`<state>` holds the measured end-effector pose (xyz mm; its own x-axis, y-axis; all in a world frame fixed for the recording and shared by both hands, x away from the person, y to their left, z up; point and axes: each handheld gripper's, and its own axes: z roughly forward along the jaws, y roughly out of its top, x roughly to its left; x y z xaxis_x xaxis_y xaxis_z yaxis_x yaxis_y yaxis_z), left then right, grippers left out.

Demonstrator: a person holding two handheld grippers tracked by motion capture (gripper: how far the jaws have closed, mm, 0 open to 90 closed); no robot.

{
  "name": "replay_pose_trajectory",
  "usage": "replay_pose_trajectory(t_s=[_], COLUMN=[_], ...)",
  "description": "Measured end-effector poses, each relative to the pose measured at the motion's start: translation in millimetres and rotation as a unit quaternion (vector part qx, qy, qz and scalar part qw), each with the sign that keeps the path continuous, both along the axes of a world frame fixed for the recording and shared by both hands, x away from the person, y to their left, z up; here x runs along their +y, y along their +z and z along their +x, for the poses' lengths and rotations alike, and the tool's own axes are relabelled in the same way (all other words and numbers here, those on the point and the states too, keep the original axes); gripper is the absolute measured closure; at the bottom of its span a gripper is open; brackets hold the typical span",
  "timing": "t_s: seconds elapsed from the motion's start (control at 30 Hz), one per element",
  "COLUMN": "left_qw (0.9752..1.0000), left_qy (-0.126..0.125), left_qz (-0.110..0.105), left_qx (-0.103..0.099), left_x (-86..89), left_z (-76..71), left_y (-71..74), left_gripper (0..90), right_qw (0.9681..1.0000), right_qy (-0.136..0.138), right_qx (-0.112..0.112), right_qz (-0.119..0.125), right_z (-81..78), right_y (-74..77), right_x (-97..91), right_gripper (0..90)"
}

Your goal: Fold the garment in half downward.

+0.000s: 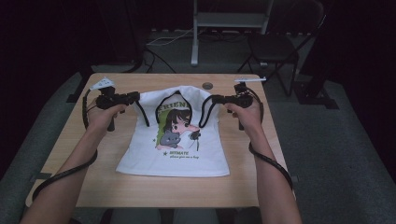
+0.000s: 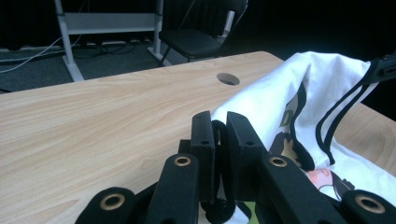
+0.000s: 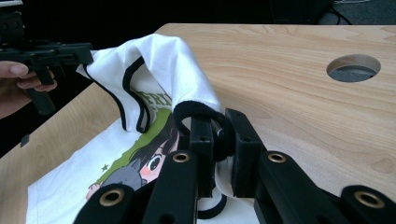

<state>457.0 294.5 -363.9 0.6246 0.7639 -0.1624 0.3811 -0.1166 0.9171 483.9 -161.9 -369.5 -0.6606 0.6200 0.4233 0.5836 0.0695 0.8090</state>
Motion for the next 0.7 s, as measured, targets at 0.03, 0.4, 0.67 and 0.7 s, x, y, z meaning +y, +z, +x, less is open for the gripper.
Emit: replay_pose_trajectory(t_s=[0.03,0.4,0.67,0.7], left_qw=[1.0000,0.9999,0.9998,0.9998], left_qy=[0.000,-0.001,-0.001,-0.001], left_qz=[0.001,0.009,0.017,0.017], left_qx=[0.001,0.007,0.008,0.007], left_x=[0.9,4.5,6.5,6.3], left_z=[-1.0,-6.7,-9.4,-10.2], left_y=[-0.8,-10.2,-13.3,-13.5], left_gripper=[82.1,82.0,82.0,82.1], right_qw=[1.0000,0.9993,0.9971,0.9970], right_qy=[0.001,0.020,0.036,0.037], right_qx=[-0.002,-0.006,-0.011,-0.011], right_qz=[-0.001,-0.030,-0.066,-0.066], right_z=[-0.7,-7.2,-11.2,-11.9], right_y=[-0.3,-4.5,-6.5,-6.7], right_x=[-0.6,0.9,2.7,2.3], right_gripper=[82.7,82.7,82.8,82.8])
